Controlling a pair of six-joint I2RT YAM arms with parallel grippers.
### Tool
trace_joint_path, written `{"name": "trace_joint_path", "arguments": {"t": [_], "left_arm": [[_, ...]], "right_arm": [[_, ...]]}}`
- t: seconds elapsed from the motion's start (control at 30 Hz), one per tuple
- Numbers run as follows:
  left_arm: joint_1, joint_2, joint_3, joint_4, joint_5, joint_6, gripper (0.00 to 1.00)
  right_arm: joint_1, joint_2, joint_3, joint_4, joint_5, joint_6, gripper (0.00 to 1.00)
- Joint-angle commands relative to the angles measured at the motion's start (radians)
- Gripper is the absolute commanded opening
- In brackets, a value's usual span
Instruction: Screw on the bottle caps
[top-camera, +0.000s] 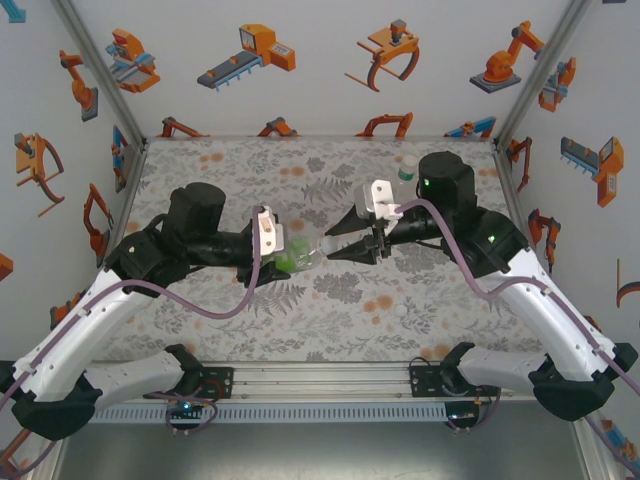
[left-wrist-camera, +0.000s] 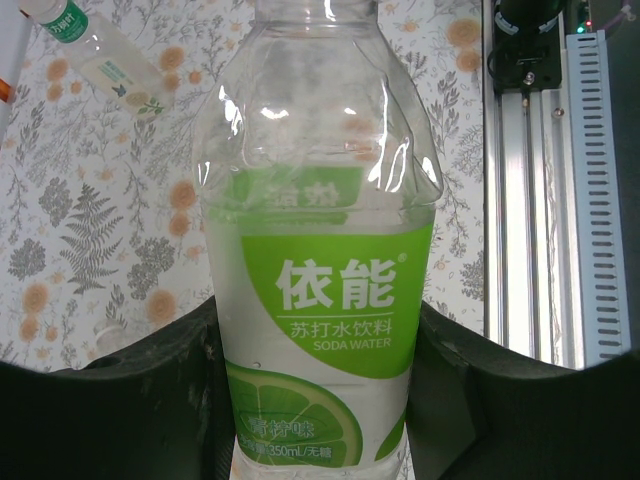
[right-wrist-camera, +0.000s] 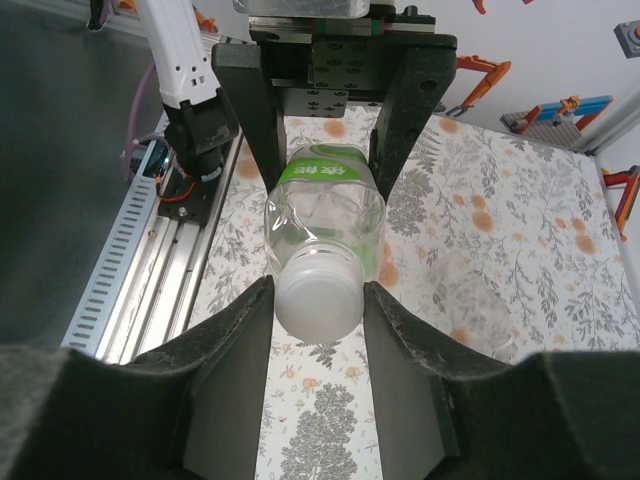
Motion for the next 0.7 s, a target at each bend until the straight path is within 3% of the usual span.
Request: {"name": "trace_joint_path", "arguments": {"t": [0.0, 0.17, 0.3, 0.57, 0.67], "left_arm": [[-0.003, 0.003, 0.004, -0.001, 0.019, -0.002, 0.11], [-0.004, 0.006, 0.008, -0.001, 0.014, -0.002, 0.11], [-0.004, 0.01, 0.01, 0.008, 0.003, -0.003, 0.11], [-0.005, 0.013, -0.025, 0.086, -0.046, -0.02, 0.11], [-0.004, 0.027, -0.024, 0.108, -0.072, -0.019, 0.11]], "right_arm": [[0.012, 0.001, -0.007, 0.027, -0.012, 0.0, 0.39], [0.016, 0.002, -0.013, 0.025, -0.003, 0.047, 0.29], [0.022, -0.004, -0.037, 0.059, 0.033, 0.182, 0.22], [0.026, -0.064, -0.176, 0.228, 0.325, 0.793, 0.0], [0.026, -0.081, -0.214, 0.226, 0.489, 1.122, 0.0]]}}
